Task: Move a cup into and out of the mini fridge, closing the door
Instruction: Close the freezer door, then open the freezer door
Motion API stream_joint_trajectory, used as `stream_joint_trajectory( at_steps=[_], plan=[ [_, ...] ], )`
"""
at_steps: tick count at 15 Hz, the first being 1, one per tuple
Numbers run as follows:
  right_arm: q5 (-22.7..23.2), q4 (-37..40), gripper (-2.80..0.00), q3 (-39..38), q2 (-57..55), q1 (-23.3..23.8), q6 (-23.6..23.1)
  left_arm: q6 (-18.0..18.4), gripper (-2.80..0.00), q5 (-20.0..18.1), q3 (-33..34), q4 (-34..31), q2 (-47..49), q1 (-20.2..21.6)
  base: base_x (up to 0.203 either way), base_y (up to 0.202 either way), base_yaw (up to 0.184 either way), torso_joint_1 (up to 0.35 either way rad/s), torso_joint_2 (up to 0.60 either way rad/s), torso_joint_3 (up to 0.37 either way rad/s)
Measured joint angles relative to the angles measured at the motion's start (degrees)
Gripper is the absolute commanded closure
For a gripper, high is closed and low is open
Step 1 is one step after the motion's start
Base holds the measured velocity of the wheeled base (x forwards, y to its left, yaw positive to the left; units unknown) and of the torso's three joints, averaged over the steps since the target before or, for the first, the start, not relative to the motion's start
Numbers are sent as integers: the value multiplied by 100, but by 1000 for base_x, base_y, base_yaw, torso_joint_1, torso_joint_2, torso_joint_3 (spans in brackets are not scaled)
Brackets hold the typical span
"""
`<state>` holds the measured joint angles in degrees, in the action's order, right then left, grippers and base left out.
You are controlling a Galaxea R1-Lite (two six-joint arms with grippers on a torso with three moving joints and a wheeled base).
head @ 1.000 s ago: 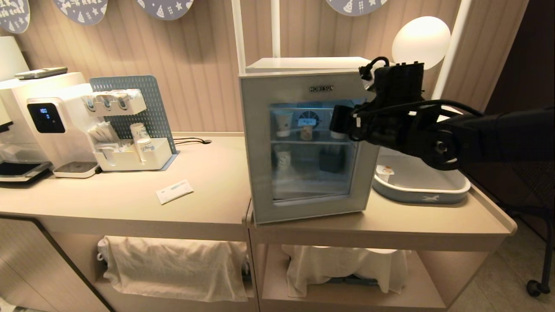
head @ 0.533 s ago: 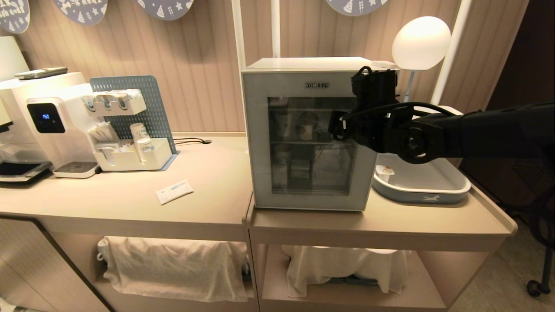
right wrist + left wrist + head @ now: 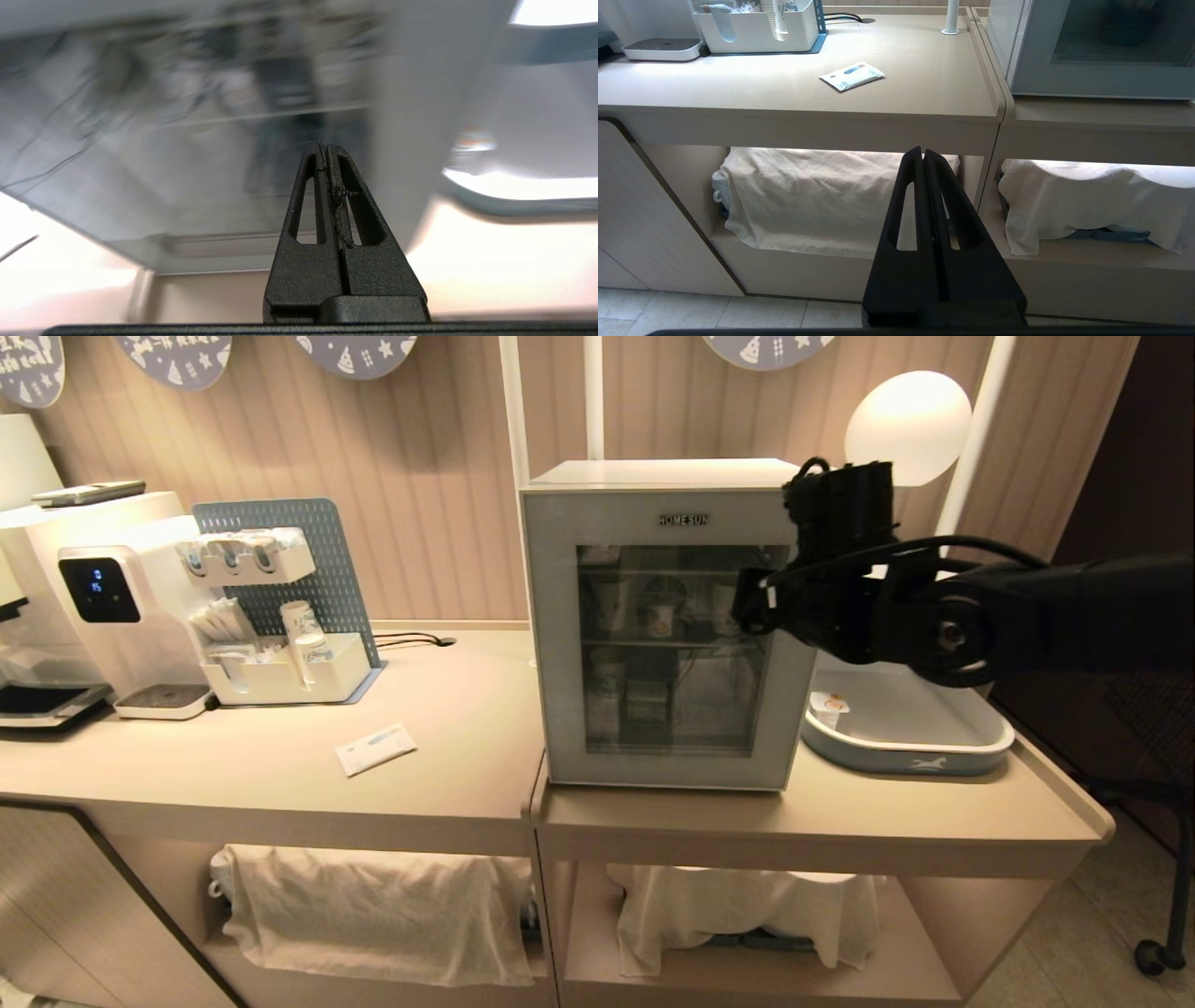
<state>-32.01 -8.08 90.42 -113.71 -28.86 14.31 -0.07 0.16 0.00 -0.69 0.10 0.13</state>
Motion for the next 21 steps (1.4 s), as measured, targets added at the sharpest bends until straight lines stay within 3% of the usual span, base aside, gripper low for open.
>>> stream_joint_trajectory(
  at_steps=[4, 6, 9, 12, 17, 19, 21],
  plan=[
    [-1288, 152, 0, -1503, 2026, 464, -470, 2, 0, 0, 0, 1, 0, 2, 0, 0, 0, 0, 0, 0],
    [-1736, 191, 0, -2381, 3265, 1304, -656, 5, 0, 0, 0, 1, 0, 5, 0, 0, 0, 0, 0, 0],
    [-1951, 123, 0, -3891, 5213, 2574, -908, 7, 0, 0, 0, -2, 0, 9, 0, 0, 0, 0, 0, 0],
    [-1179, 147, 0, -5241, 7235, 2947, -1121, 7, 0, 0, 0, 0, 0, 7, 0, 0, 0, 0, 0, 0],
    [751, 325, 0, -7346, 10375, 2960, -1244, 23, 0, -6, 0, 3, 0, 7, 0, 0, 0, 0, 0, 0],
    [1653, 166, 0, -8387, 10931, 2941, -1315, 19, 0, -9, 0, 5, 0, -2, 0, 0, 0, 0, 0, 0],
    [2528, 598, 0, -8884, 11194, 2930, -1374, 19, 0, -9, 0, 5, 0, 0, 0, 0, 0, 0, 0, 0]
  ],
)
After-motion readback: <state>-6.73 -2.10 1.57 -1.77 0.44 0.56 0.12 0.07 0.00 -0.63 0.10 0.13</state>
